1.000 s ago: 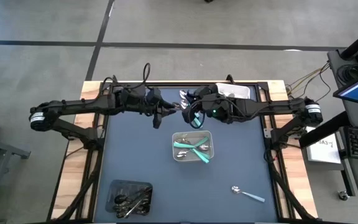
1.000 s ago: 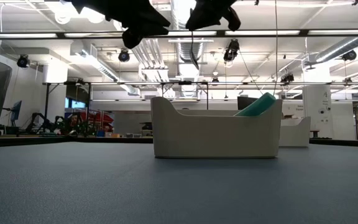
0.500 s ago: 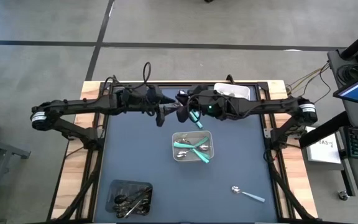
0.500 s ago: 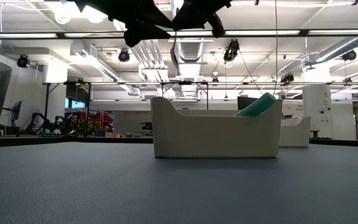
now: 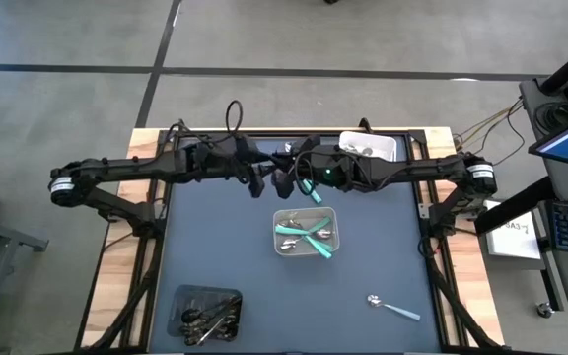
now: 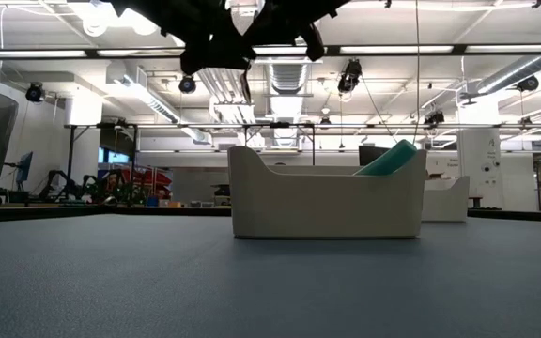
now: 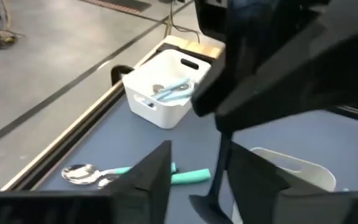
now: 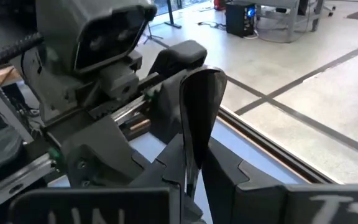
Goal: Sort silverware by color (type)
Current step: Put the black spoon into the black bin
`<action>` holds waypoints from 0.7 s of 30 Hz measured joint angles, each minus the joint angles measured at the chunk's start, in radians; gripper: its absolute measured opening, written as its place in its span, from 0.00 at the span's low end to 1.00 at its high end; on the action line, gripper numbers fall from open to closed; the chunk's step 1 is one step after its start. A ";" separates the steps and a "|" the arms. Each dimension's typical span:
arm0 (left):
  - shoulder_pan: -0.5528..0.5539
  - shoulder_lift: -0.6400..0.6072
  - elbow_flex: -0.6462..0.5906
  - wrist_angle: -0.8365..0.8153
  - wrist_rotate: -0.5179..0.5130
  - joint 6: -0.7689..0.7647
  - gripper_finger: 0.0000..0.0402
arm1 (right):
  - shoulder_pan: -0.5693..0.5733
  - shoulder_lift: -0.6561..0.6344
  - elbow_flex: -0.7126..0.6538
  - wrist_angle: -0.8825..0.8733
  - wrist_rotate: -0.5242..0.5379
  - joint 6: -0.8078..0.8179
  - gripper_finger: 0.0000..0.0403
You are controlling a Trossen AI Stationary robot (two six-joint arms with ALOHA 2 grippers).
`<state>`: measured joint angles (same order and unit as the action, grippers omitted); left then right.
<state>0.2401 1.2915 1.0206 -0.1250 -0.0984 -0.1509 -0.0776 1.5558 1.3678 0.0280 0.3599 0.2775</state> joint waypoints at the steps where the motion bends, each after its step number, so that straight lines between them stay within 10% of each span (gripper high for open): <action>1: 0.000 0.000 0.000 -0.007 0.005 0.000 0.28 | 0.000 0.000 0.000 0.000 0.002 0.000 0.07; 6: 0.000 0.000 0.000 -0.045 0.021 -0.008 0.03 | -0.001 -0.001 0.000 0.007 0.006 0.012 0.07; 21: 0.001 0.000 0.000 -0.052 0.035 -0.014 0.00 | 0.002 -0.003 0.000 -0.079 -0.038 0.056 0.28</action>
<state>0.2413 1.2911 1.0203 -0.1768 -0.0635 -0.1650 -0.0758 1.5524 1.3678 -0.0513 0.3215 0.3336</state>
